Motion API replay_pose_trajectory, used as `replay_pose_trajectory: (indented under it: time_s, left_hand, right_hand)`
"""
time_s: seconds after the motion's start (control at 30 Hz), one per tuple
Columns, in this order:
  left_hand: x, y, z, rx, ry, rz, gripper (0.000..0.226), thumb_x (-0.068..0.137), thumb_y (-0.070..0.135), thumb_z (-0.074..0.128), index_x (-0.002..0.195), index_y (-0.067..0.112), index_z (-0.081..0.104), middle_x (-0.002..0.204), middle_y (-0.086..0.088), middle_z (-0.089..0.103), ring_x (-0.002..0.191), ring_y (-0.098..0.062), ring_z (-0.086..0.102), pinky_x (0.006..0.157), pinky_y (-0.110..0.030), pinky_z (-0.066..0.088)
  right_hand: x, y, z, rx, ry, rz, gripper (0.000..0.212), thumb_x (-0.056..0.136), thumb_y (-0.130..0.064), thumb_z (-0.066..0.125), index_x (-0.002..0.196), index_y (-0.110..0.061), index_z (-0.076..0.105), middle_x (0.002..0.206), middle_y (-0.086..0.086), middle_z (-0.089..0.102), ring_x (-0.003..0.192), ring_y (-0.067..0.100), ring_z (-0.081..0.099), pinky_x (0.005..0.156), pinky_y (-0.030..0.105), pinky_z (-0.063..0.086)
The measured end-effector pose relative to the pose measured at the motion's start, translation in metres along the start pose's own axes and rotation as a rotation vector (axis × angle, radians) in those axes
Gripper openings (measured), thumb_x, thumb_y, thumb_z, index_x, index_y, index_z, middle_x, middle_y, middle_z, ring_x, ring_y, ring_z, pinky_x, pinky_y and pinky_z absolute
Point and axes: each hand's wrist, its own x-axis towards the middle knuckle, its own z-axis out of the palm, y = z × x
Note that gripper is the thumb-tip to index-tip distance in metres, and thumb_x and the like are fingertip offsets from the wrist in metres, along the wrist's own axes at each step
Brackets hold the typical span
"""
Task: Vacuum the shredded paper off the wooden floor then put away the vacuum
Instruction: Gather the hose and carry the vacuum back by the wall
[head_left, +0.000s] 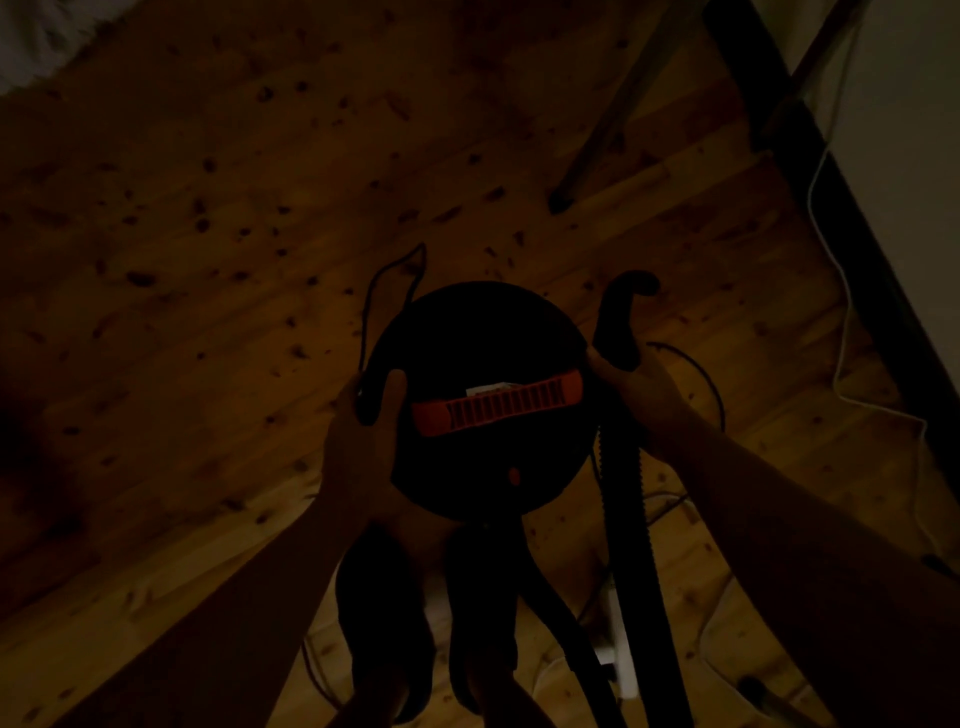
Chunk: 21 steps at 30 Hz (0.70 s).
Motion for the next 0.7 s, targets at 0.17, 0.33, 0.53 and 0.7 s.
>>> replay_pose_trajectory:
  time_s: [0.17,0.33,0.53,0.7]
  left_hand:
    - [0.004,0.006,0.006,-0.025,-0.030,0.010,0.090,0.069,0.075,0.043,0.145,0.026,0.035,0.140,-0.002,0.050,0.120,-0.024,0.055,0.094,-0.043,0.050]
    - [0.007,0.011,0.009,0.021,-0.021,-0.007,0.078,0.083,0.066,0.040,0.148,0.023,0.031,0.143,-0.006,0.047,0.124,-0.026,0.051,0.083,-0.032,0.041]
    - [-0.002,0.024,0.011,0.137,0.027,0.030,0.088,0.078,0.078,0.039,0.141,0.017,0.041,0.131,-0.007,0.055,0.113,-0.025,0.056,0.085,-0.037,0.049]
    - [-0.001,0.033,0.016,0.238,0.028,0.099,0.076,0.089,0.069,0.034,0.144,0.017,0.039,0.136,-0.008,0.053,0.120,-0.031,0.054,0.099,-0.053,0.046]
  right_hand:
    - [0.005,-0.004,-0.003,0.023,0.009,0.017,0.115,0.053,-0.065,0.085,0.148,-0.024,0.036,0.139,0.010,0.054,0.118,0.032,0.060,0.093,0.054,0.052]
    - [0.001,-0.011,-0.001,0.026,0.032,0.022,0.094,0.070,-0.051,0.080,0.148,-0.022,0.036,0.136,0.011,0.056,0.116,0.032,0.061,0.091,0.055,0.053]
    - [-0.017,-0.009,0.008,-0.063,0.187,-0.010,0.063,0.080,-0.044,0.077,0.127,-0.009,0.053,0.112,0.004,0.066,0.097,0.022,0.067,0.085,0.048,0.056]
    - [-0.030,-0.012,0.011,-0.129,0.177,-0.008,0.082,0.073,-0.054,0.075,0.138,-0.011,0.048,0.125,0.007,0.061,0.110,0.026,0.063,0.092,0.051,0.053]
